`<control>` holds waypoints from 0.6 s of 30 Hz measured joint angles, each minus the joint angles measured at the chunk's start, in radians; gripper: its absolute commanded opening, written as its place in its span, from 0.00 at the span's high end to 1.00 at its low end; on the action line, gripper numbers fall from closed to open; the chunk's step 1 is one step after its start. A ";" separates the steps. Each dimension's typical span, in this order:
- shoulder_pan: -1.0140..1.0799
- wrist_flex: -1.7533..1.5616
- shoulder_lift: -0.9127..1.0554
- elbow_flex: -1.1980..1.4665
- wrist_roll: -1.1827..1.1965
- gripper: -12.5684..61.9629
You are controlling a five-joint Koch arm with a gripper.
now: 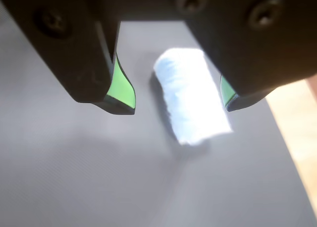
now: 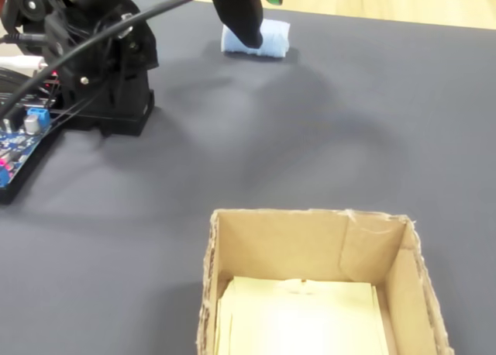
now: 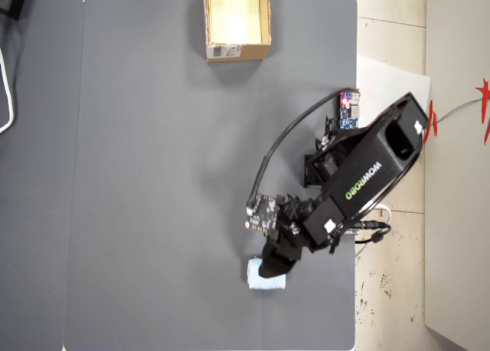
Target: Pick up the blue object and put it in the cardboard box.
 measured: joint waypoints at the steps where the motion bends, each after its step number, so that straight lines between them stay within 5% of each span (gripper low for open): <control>1: -0.015 0.000 -0.009 0.000 0.000 0.38; 18: -0.126 0.005 -0.268 -0.109 0.069 0.38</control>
